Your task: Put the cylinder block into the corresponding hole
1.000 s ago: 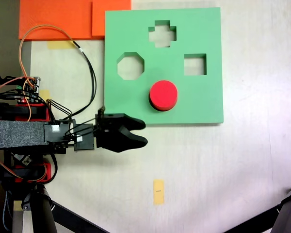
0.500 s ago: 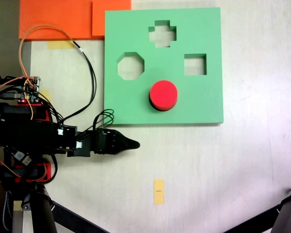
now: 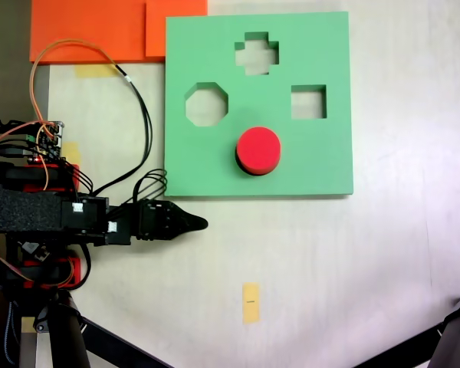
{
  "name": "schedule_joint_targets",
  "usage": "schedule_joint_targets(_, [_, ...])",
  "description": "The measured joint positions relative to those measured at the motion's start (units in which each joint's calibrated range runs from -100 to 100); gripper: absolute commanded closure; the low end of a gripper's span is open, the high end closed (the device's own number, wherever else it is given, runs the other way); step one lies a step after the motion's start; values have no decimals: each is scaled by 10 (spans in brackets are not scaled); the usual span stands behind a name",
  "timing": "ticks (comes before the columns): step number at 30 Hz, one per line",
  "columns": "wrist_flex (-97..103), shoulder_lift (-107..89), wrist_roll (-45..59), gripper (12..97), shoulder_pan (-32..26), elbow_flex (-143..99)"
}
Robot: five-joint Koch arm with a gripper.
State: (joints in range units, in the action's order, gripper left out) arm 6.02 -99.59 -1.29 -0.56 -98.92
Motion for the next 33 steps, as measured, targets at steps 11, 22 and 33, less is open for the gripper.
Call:
schedule_joint_targets(11, [0, 0, 0, 591, 0, 0])
schedule_joint_targets(22, [0, 0, 0, 591, 0, 0])
schedule_joint_targets(33, [0, 0, 0, 591, 0, 0])
